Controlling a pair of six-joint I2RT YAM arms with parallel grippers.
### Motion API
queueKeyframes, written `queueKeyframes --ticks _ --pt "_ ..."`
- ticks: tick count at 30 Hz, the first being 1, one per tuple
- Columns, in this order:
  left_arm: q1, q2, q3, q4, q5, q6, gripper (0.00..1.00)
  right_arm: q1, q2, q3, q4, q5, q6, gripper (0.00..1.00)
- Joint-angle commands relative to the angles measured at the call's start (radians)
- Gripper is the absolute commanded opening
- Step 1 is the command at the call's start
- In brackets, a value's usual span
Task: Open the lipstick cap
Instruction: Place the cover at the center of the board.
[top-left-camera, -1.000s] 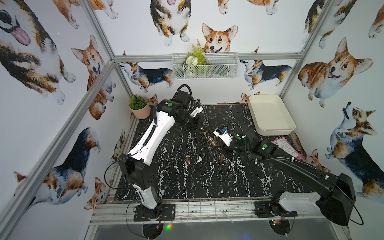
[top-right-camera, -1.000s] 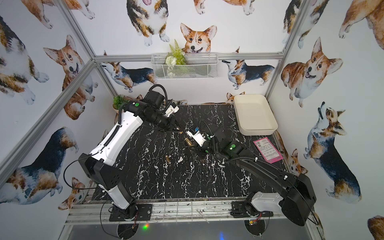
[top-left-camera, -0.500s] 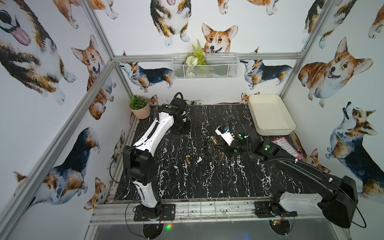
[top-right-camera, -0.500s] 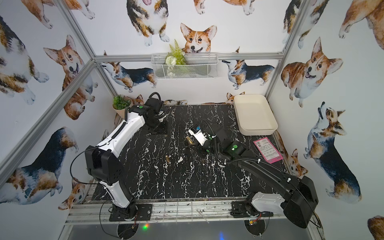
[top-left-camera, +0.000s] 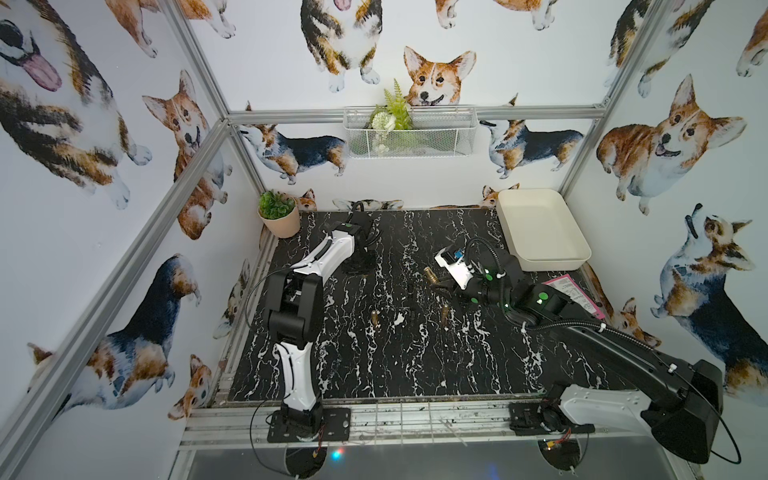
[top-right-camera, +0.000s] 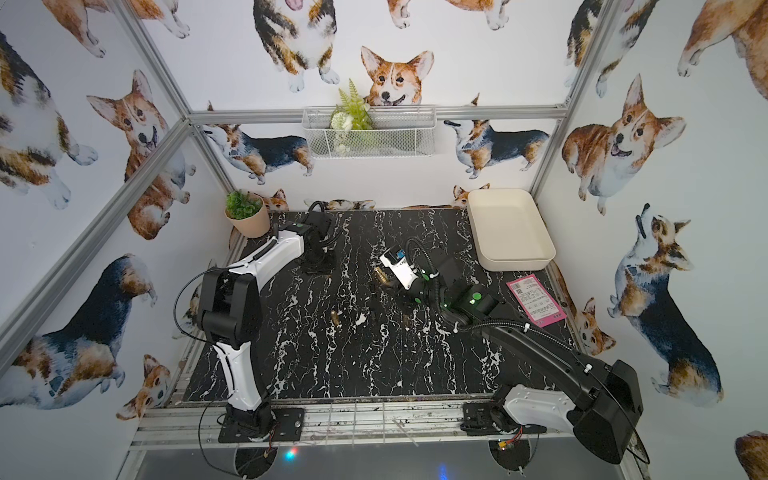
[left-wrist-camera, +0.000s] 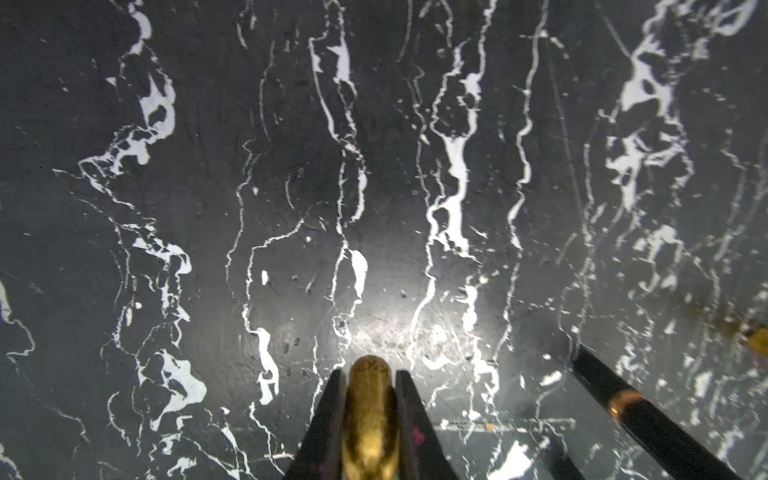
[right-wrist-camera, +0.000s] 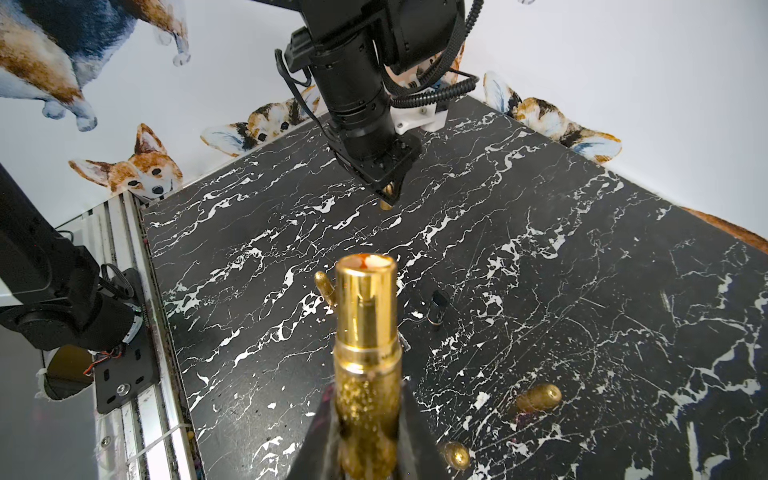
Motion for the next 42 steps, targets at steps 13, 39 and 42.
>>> queueKeyframes --ticks 13,39,42 --pt "0.021 0.051 -0.109 0.11 -0.061 -0.024 0.0 0.001 0.011 -0.009 0.04 0.032 0.005 0.0" --pt "0.03 0.023 -0.165 0.134 -0.076 -0.038 0.52 0.002 0.019 0.003 0.024 0.039 0.001 0.0" --pt "0.031 -0.008 -0.152 0.106 -0.081 -0.045 0.54 0.002 0.018 0.002 0.019 0.041 0.0 0.0"
